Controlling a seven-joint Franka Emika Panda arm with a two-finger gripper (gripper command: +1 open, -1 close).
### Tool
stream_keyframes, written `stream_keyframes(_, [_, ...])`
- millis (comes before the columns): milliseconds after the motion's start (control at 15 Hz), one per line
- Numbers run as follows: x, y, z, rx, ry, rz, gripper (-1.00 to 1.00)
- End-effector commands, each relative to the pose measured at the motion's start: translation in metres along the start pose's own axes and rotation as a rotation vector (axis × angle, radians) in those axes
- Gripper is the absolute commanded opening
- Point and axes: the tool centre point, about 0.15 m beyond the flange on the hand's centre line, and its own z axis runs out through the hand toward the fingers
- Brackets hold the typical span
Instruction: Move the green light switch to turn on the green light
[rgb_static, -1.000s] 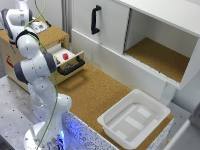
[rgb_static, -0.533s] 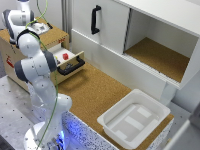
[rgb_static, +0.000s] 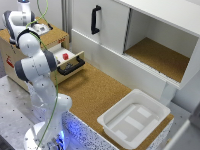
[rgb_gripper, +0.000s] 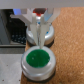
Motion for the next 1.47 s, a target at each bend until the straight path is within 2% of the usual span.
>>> stream_keyframes(0, [-0.036, -0.014, -0.067, -0.118, 0.045, 0.042, -1.00])
stream_keyframes(67, [-0.043, -0.012, -0.077, -0.150, 0.055, 0.066, 1.00])
stream_keyframes(267, [-0.058, -0.008, -0.091, -0.190, 0.076, 0.095, 1.00])
stream_keyframes(533, [-0.077, 0.005, -0.087, -0.197, 0.075, 0.110, 1.00])
stream_keyframes(800, [-0.083, 0.021, -0.076, -0.154, 0.053, 0.097, 1.00])
stream_keyframes(933, [-0.091, 0.028, -0.076, -0.172, 0.035, 0.054, 1.00])
stream_keyframes(1133, [-0.126, 0.044, -0.077, -0.211, 0.029, 0.085, 1.00])
stream_keyframes(1200, [-0.138, 0.054, -0.078, -0.253, 0.032, 0.111, 1.00])
stream_keyframes(1400, [-0.138, 0.054, -0.078, -0.253, 0.032, 0.111, 1.00])
